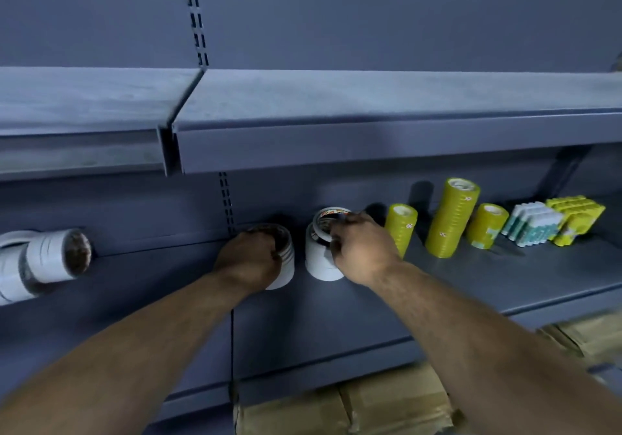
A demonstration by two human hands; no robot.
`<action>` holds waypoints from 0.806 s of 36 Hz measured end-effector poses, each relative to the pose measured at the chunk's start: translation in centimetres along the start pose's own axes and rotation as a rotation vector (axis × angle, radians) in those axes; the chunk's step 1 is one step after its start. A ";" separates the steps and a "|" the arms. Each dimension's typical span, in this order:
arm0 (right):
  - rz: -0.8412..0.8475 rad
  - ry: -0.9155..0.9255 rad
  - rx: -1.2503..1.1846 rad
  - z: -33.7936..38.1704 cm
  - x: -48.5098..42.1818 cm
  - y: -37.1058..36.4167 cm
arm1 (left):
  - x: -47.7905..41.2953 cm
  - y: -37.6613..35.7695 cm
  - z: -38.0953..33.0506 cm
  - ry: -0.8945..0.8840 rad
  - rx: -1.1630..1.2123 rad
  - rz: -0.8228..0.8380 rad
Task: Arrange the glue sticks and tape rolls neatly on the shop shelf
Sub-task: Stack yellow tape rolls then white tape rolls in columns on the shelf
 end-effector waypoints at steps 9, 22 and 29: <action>0.053 -0.045 0.015 0.3 -0.7 -0.5 | -0.4 -0.2 -0.3 -0.005 -0.024 0.032; 0.102 -0.076 0.021 0.8 -1.1 -1.3 | -0.7 -1.1 -0.2 -0.040 -0.018 0.081; 0.127 -0.133 0.023 1.0 -1.1 -1.6 | -0.6 -1.1 -0.5 -0.082 -0.058 0.070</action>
Point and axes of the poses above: each hand's wrist, its own x-axis away from the middle knuckle, its own y-axis out of the back of the hand, z = x × y, the point moved 8 cm from there along -x, towards the middle knuckle, and after that the axes turned 13 degrees about -x, right-handed, at the moved point
